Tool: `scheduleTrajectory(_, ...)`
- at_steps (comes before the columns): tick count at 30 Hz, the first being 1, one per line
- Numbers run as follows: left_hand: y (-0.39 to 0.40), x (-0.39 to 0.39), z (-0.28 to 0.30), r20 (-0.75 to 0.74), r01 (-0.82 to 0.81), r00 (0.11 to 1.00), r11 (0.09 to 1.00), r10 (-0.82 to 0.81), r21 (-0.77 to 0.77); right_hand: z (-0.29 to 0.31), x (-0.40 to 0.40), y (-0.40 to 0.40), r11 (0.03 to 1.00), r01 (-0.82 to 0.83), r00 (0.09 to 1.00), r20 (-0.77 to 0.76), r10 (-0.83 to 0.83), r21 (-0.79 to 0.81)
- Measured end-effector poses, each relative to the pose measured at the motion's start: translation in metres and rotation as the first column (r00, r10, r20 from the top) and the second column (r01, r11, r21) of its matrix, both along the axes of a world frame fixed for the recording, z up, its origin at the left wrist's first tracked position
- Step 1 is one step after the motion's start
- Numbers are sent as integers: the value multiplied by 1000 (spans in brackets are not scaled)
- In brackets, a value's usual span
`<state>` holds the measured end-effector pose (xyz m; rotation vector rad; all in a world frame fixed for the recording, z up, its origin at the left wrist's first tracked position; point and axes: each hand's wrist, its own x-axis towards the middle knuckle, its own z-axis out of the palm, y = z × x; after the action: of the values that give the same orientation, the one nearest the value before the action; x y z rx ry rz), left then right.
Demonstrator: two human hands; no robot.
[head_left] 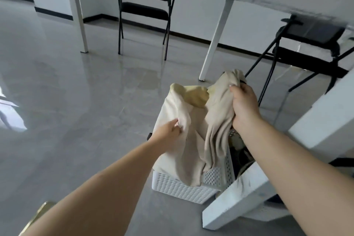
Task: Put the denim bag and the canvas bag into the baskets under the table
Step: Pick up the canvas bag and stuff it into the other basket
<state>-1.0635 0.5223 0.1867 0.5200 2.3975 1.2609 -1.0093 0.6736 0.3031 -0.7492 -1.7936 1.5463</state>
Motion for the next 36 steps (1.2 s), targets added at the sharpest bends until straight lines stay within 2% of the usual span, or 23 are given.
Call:
scheduleTrajectory(2, -11, 3, -27, 20, 3, 1000, 999, -2, -51, -12, -2, 11, 996, 50, 993, 100, -58, 78)
scheduleTrajectory(6, -23, 18, -51, 63, 61, 996, 998, -62, 10, -34, -5, 22, 976, 72, 949, 287, -130, 205)
scheduleTrajectory(8, -24, 23, -57, 29, 116, 993, 989, -113, -87, -44, -4, 24, 954, 82, 923, 340, -182, 288)
scheduleTrajectory(10, -20, 23, -65, 8, 152, 988, 978, -152, -144, -43, -3, 30, 927, 185, 898, 328, -294, 325)
scheduleTrajectory(14, -6, 28, -77, 60, 175, 984, 978, -169, -110, -18, -3, 45, 879, 405, 862, 213, -459, 252)
scheduleTrajectory(17, 6, 34, -88, 104, 193, 977, 978, -185, -73, -15, -3, 47, 875, 393, 883, 150, -445, 284)
scheduleTrajectory(20, 10, 34, -94, 101, 216, 974, 967, -204, -136, -28, 2, 49, 861, 380, 871, 184, -456, 337)
scheduleTrajectory(26, 13, 33, -105, 63, 186, 982, 963, -176, -195, -3, 11, 58, 820, 555, 816, 101, -569, 141)
scheduleTrajectory(29, 12, 32, -109, -10, 143, 989, 961, -150, -236, 21, 13, 60, 808, 567, 805, 102, -585, 157)
scheduleTrajectory(32, 4, 28, -120, -8, 138, 989, 946, -147, -292, 34, 18, 58, 809, 549, 802, 141, -580, 209)
scheduleTrajectory(34, -5, 23, -127, 3, 185, 980, 917, -197, -352, 34, 19, 56, 819, 535, 811, 145, -566, 206)
scheduleTrajectory(36, -19, 21, -129, -50, 274, 942, 846, -332, -457, 30, 18, 51, 807, 537, 795, 173, -581, 245)
